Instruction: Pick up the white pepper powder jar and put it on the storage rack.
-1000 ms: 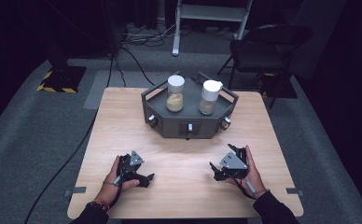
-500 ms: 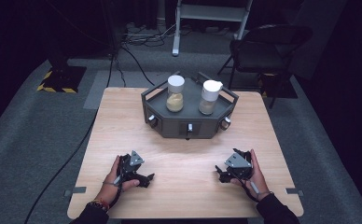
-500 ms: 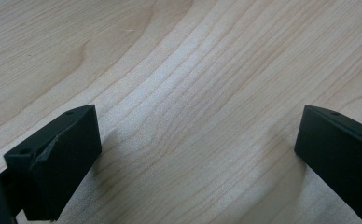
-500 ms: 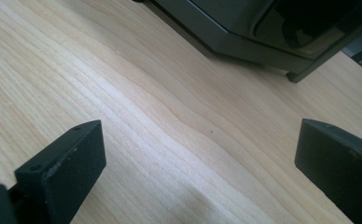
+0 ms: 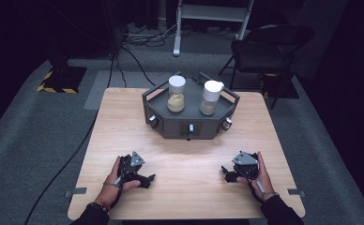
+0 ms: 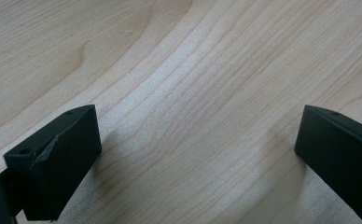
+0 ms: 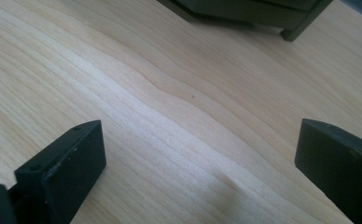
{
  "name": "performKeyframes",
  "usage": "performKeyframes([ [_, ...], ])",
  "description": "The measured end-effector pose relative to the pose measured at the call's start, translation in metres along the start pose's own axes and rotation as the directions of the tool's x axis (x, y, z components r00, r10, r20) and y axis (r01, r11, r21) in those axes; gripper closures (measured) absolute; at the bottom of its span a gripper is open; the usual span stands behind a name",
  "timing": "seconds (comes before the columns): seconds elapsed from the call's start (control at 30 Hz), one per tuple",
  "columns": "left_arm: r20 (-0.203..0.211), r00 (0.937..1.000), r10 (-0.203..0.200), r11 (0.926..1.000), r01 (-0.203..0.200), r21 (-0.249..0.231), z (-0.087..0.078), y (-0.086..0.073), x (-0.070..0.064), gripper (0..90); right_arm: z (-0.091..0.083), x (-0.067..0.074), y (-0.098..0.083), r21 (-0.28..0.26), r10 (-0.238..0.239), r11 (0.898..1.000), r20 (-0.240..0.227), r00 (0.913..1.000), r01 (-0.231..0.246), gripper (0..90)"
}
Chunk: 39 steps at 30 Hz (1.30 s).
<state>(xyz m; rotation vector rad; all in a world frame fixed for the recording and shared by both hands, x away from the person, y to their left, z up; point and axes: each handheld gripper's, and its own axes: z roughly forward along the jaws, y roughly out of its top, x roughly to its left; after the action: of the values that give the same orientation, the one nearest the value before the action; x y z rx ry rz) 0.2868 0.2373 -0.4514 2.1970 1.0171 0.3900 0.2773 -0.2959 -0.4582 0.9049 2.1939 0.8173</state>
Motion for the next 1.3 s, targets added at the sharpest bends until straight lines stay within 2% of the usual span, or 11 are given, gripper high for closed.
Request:
performKeyframes([
  [0.23, 0.001, 1.0, 0.0, 1.0, 0.0, 0.0, 0.0, 0.0, 0.0, 0.0, 0.002, -0.013, -0.003, 0.02, 0.082, 0.996, -0.028, 0.9963, -0.081, 1.6],
  [0.43, 0.001, 1.0, 0.003, 1.0, -0.003, 0.002, 0.0, 0.001, 0.0, 0.0, 0.005, -0.028, -0.005, 0.036, 0.15, 0.988, -0.079, 0.9855, -0.147, 0.8],
  [0.57, 0.002, 1.0, 0.002, 1.0, -0.002, 0.002, 0.0, 0.001, 0.0, 0.0, 0.006, -0.036, -0.006, 0.05, 0.175, 0.984, -0.097, 0.9798, -0.17, 0.3],
  [0.8, 0.002, 1.0, 0.005, 1.0, -0.005, 0.002, 0.0, 0.001, 0.001, 0.0, 0.011, -0.056, -0.006, 0.092, 0.24, 0.969, -0.159, 0.9578, -0.228, 0.3],
  [1.3, 0.002, 1.0, 0.004, 1.0, -0.004, 0.001, 0.0, 0.001, 0.0, 0.0, 0.011, -0.058, -0.006, 0.096, 0.245, 0.968, -0.163, 0.9559, -0.232, 0.0],
])
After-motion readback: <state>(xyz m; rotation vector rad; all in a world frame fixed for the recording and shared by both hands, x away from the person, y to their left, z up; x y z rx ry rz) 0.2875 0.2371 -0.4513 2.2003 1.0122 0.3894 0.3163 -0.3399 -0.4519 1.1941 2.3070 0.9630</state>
